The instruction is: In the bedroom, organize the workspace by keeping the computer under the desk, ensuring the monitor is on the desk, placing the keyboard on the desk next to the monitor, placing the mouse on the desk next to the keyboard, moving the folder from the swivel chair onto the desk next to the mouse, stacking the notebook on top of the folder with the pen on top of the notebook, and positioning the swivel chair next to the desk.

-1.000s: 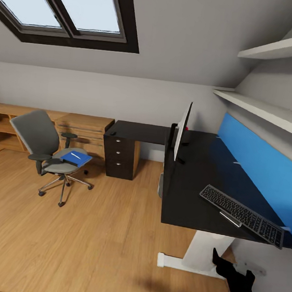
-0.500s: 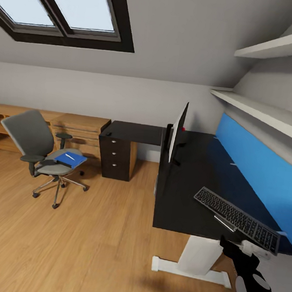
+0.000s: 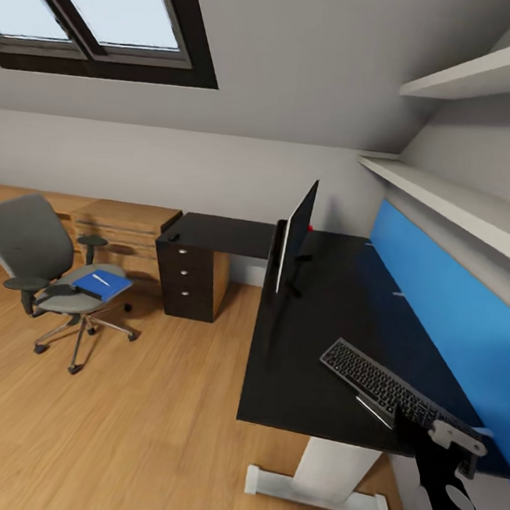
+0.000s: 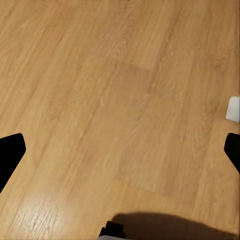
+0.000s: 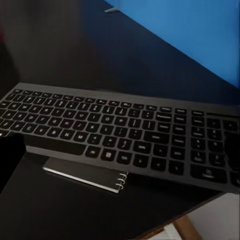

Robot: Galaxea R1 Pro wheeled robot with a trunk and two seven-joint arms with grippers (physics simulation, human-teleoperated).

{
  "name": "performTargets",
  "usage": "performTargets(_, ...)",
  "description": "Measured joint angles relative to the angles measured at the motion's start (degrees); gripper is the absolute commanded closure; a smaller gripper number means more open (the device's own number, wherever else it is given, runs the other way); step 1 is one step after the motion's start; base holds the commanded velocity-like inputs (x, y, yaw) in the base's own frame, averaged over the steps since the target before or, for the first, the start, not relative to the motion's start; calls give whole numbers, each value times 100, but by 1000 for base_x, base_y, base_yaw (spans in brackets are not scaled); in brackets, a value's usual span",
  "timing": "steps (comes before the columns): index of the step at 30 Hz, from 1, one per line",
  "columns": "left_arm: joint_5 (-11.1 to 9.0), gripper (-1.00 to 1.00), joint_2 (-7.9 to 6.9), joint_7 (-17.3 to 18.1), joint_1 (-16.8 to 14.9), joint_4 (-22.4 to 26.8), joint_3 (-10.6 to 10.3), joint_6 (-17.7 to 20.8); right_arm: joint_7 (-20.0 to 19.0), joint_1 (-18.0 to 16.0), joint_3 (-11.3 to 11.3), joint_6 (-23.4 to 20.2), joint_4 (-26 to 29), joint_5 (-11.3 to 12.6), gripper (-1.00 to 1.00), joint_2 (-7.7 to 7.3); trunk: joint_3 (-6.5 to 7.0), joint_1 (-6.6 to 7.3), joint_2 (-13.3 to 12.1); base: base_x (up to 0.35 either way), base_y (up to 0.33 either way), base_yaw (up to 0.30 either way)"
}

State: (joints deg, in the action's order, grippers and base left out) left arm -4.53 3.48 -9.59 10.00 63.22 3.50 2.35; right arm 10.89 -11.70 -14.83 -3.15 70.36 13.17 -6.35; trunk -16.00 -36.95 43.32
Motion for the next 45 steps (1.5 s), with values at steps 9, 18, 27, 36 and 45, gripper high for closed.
performTargets(9,0,-100,-5,0,0,8,7,-26,0,-6,-9,394,-98,-20,-100,-3,0,-2,0,89,-77,0)
performTargets(18,0,-100,-17,1,1,15,8,-28,0,-4,-11,431,-202,-28,-100,-7,0,-1,0,82,-17,0)
performTargets(27,-4,-100,-72,-7,1,32,57,-28,7,-80,-12,423,-491,-34,-100,-253,0,1,0,288,-51,0)
performTargets(36,-15,-100,-95,3,1,79,291,-23,4,-376,-10,415,-1050,-24,-100,-458,0,1,0,312,-9,0)
performTargets(45,-25,-100,-104,2,1,111,552,-21,-23,-766,-5,428,-1762,-27,-100,-582,0,0,0,269,-1,0)
